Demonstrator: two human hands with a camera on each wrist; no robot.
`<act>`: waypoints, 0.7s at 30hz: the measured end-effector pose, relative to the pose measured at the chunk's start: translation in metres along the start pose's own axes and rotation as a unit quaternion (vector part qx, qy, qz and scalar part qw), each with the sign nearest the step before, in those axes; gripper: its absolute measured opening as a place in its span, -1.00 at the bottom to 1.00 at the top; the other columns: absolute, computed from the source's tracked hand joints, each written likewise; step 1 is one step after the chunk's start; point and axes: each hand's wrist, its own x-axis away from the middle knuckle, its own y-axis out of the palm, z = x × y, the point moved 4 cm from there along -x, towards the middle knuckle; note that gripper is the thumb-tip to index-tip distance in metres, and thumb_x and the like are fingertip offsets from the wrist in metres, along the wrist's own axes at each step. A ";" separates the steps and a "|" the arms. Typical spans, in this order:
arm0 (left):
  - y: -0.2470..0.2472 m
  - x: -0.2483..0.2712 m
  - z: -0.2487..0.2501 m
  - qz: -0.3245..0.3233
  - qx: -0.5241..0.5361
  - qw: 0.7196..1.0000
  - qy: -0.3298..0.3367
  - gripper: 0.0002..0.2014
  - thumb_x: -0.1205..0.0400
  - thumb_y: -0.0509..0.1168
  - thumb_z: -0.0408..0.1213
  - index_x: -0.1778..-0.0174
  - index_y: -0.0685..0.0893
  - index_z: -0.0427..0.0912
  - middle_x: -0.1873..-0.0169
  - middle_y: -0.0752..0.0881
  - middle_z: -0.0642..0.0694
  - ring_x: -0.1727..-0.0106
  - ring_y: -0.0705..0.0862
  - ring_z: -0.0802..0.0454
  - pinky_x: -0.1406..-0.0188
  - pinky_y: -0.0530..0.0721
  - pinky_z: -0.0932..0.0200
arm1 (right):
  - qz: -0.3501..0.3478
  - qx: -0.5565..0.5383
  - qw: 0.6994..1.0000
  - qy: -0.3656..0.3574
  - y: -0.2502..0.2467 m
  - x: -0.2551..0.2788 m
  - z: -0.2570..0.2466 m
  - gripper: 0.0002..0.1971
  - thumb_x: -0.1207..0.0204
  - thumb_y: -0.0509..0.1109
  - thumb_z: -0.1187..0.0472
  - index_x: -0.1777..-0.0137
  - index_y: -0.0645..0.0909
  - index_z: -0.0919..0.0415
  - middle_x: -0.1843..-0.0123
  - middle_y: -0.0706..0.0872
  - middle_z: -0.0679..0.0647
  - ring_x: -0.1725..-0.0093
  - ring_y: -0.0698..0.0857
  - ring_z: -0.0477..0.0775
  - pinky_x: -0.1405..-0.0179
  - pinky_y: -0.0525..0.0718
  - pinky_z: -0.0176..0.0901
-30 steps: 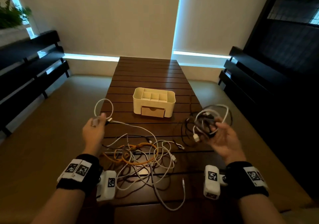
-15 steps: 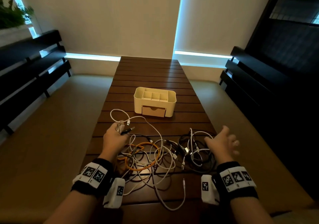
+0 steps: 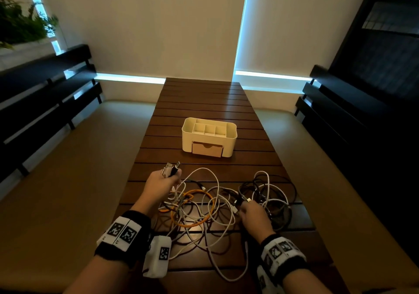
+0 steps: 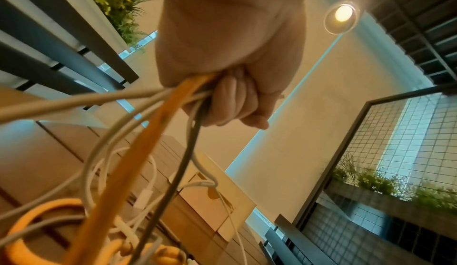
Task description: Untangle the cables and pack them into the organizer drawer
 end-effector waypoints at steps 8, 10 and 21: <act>0.007 0.009 0.018 -0.042 0.022 0.997 0.068 -0.68 -0.67 0.26 -0.13 0.35 0.70 -0.19 0.67 0.45 0.11 0.56 0.36 0.13 0.53 0.29 0.19 | 0.137 -0.553 0.819 -0.067 -0.147 0.020 -0.031 -0.76 -0.70 0.08 0.21 -0.12 0.60 0.11 0.54 0.36 -0.12 0.62 0.26 -0.18 0.66 0.25 -0.36; 0.011 0.014 0.023 -0.048 0.033 0.995 0.081 -0.69 -0.67 0.24 -0.14 0.30 0.70 -0.23 0.66 0.46 0.13 0.53 0.37 0.17 0.50 0.30 0.18 | 0.127 -0.586 0.792 -0.113 -0.167 0.030 -0.038 -0.72 -0.71 0.04 0.15 -0.13 0.60 0.10 0.57 0.32 -0.12 0.63 0.21 -0.19 0.69 0.21 -0.39; 0.031 0.025 0.046 -0.119 0.104 0.979 0.127 -0.73 -0.68 0.18 -0.05 0.02 0.77 -0.03 0.59 0.39 0.14 0.56 0.26 0.18 0.60 0.22 0.33 | 0.046 -0.500 0.835 -0.226 -0.166 0.054 -0.083 -0.72 -0.69 0.08 0.21 -0.18 0.59 -0.07 0.47 0.45 -0.16 0.51 0.36 -0.23 0.52 0.34 -0.43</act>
